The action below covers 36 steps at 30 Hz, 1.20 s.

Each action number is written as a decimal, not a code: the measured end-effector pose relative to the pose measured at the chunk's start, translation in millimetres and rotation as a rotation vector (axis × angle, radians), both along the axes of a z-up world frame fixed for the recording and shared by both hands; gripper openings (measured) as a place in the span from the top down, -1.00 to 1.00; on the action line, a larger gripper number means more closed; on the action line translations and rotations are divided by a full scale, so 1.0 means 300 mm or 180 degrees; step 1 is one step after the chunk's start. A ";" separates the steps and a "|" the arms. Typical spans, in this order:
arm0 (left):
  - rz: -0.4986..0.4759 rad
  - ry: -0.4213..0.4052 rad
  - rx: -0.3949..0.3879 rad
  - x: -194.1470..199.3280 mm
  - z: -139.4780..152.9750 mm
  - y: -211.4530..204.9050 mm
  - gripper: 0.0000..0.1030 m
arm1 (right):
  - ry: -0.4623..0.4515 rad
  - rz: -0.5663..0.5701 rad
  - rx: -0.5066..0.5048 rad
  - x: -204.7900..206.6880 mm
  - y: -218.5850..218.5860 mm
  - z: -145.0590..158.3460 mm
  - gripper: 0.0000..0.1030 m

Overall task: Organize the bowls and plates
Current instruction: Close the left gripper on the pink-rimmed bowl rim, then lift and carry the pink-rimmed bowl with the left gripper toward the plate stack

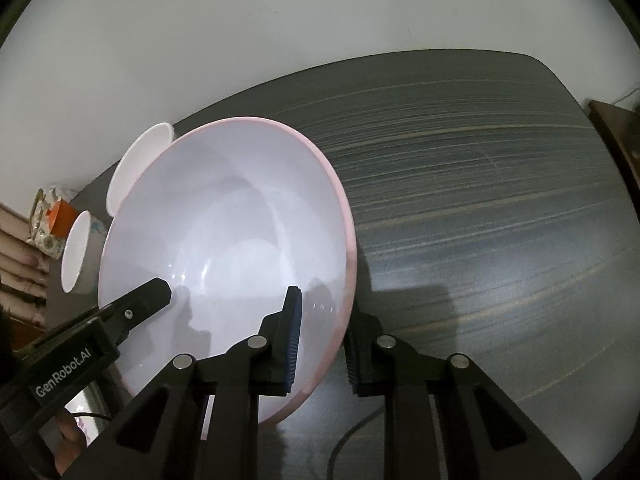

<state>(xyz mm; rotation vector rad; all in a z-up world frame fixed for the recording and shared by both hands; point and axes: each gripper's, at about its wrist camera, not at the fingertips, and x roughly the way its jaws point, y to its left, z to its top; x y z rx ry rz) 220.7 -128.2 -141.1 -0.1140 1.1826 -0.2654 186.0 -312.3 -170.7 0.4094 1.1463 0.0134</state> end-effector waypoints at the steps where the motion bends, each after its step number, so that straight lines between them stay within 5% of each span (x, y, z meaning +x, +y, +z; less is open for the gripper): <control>1: -0.0005 -0.0009 0.0023 -0.017 0.011 0.011 0.70 | -0.0008 0.0010 0.0002 -0.023 0.032 0.018 0.64; 16: 0.0160 -0.0097 -0.0004 -0.336 0.129 0.252 0.70 | -0.0076 0.0249 0.0141 -0.293 0.195 0.134 0.64; 27: 0.0242 0.0022 -0.0019 -0.516 0.071 0.344 0.70 | 0.0026 0.0402 0.0120 -0.467 0.288 0.119 0.63; 36: 0.0259 0.0162 0.0020 -0.530 -0.009 0.360 0.70 | 0.0179 0.0458 0.0078 -0.568 0.305 0.044 0.63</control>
